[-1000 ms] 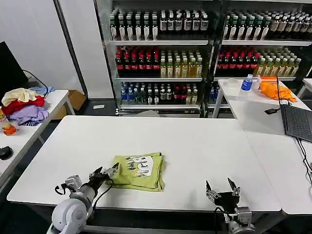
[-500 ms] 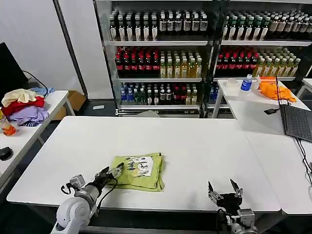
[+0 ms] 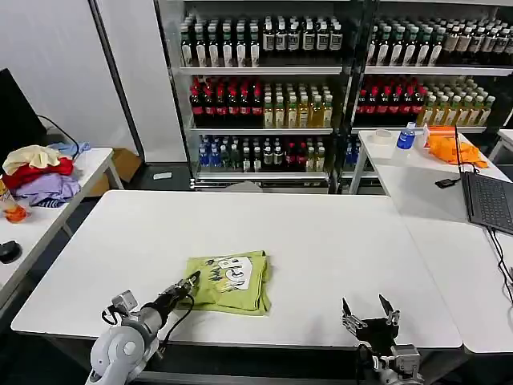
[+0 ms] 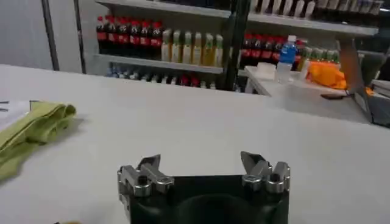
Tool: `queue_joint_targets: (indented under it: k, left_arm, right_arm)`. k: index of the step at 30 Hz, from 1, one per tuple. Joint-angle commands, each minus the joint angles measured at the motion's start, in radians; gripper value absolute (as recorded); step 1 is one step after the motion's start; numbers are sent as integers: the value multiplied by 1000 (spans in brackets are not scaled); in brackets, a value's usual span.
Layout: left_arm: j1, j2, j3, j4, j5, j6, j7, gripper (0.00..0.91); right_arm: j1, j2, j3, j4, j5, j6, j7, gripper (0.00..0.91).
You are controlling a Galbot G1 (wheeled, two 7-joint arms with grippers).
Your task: Fold and organize the clothes.
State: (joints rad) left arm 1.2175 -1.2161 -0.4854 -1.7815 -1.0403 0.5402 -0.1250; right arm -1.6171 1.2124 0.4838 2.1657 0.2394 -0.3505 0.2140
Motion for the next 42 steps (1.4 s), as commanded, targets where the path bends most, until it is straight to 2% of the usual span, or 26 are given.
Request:
queue_joint_targets:
  k: [1,6,11,12,13,15,16,18,19,22,24,27,30,32,33,34,35,38,42]
  left_arm:
    - [-1,-2,-45,-15,-130,2,0,20]
    - [26,6,-122,-69,-203,24,-17,20]
    - [33,87,-289,-95,-256,36,-26,20]
    - [35,121,-328,-92,-255,37,-23,20]
    - [35,193,-396,-82,-256,38,-19,20]
    - [41,265,-463,-66,-252,39,-10,20]
    - [59,341,-524,-58,-244,40,12,20]
    - [87,414,-581,-55,-215,41,43,20]
    - [108,500,-622,-53,-183,41,76,20]
    - [109,617,-682,-59,-162,42,89,20]
    - [105,652,-676,-87,-127,42,91,20]
    - [115,648,-572,-195,8,39,99,20]
    - [168,558,-397,-303,261,34,105,20]
    - [168,472,-147,-268,574,-30,113,20]
    - [166,435,-69,-211,624,-79,114,20]
    - [155,405,23,-182,793,-116,113,20]
    - [135,371,108,-109,880,-144,108,20]
    - [88,313,217,-20,1006,-187,87,20]
    - [56,275,269,-92,1009,-164,89,20]
  right_arm:
    - [-3,1,4,1,0,0,1,907]
    - [-5,0,11,7,2,0,1,907]
    - [5,-3,14,8,8,-1,0,907]
    - [8,-4,15,8,10,0,1,907]
    - [10,-5,16,9,14,-1,0,907]
    - [13,-7,19,12,19,-1,0,907]
    - [16,-7,23,17,23,-3,1,907]
    - [20,-8,30,25,34,-4,0,907]
    - [25,-7,35,30,41,-7,1,907]
    - [28,-5,49,40,54,-7,1,907]
    - [28,-5,54,46,59,-7,1,907]
    - [24,-6,60,56,64,-6,0,907]
    - [21,-8,61,58,65,-1,0,907]
    - [18,-7,58,54,60,4,-1,907]
    - [17,-6,57,49,57,6,-2,907]
    - [16,-5,55,47,52,9,-2,907]
    - [15,-4,53,42,47,12,-2,907]
    - [8,0,48,41,38,15,-2,907]
    - [-7,7,50,54,28,15,-2,907]
